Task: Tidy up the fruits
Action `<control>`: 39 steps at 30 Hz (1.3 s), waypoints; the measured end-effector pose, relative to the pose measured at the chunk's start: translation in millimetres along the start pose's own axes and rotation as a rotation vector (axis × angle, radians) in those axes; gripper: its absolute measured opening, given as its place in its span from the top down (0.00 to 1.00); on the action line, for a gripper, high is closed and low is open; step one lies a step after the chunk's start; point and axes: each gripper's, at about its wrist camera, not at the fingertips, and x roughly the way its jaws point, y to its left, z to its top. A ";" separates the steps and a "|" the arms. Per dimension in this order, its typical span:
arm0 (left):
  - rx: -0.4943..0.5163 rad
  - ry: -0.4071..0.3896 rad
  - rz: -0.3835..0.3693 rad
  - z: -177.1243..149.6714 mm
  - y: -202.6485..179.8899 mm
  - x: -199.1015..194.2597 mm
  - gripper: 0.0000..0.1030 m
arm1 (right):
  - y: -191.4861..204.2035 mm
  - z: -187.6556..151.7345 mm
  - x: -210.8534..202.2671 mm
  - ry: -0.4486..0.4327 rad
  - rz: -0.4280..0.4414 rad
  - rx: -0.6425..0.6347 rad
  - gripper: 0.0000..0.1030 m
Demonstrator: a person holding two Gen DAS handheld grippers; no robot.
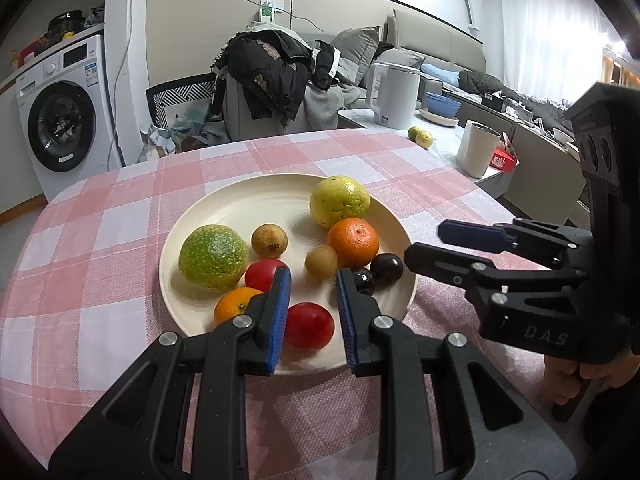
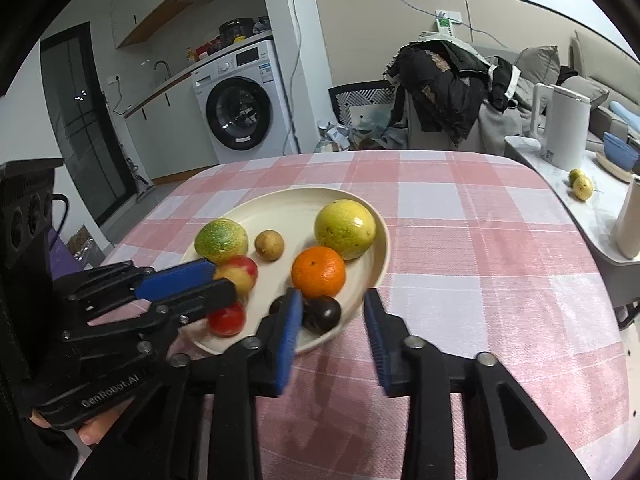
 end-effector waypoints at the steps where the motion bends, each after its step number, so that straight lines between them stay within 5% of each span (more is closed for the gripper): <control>1: -0.001 -0.003 0.005 0.2 0.3 -1.7 0.80 | -0.2 -0.9 -0.9 -0.002 -0.004 0.000 0.52; 3: -0.004 -0.011 0.029 -1.4 3.0 -6.5 0.78 | -0.3 -2.1 -4.1 -0.010 -0.017 -0.004 0.48; 8: -0.039 -0.040 0.075 -4.9 13.4 -22.9 0.52 | -5.1 -5.7 -18.0 -0.045 -0.029 0.003 0.08; 12: -0.064 -0.071 0.093 -9.0 19.2 -40.4 0.22 | -7.5 -8.2 -32.1 -0.087 -0.027 0.008 0.00; 20: -0.032 -0.119 0.144 -24.3 14.2 -76.0 0.01 | 3.8 -17.4 -56.3 -0.147 0.029 -0.044 0.00; 39: -0.060 -0.176 0.149 -46.3 12.1 -105.2 0.01 | 25.6 -31.5 -68.0 -0.201 0.087 -0.125 0.00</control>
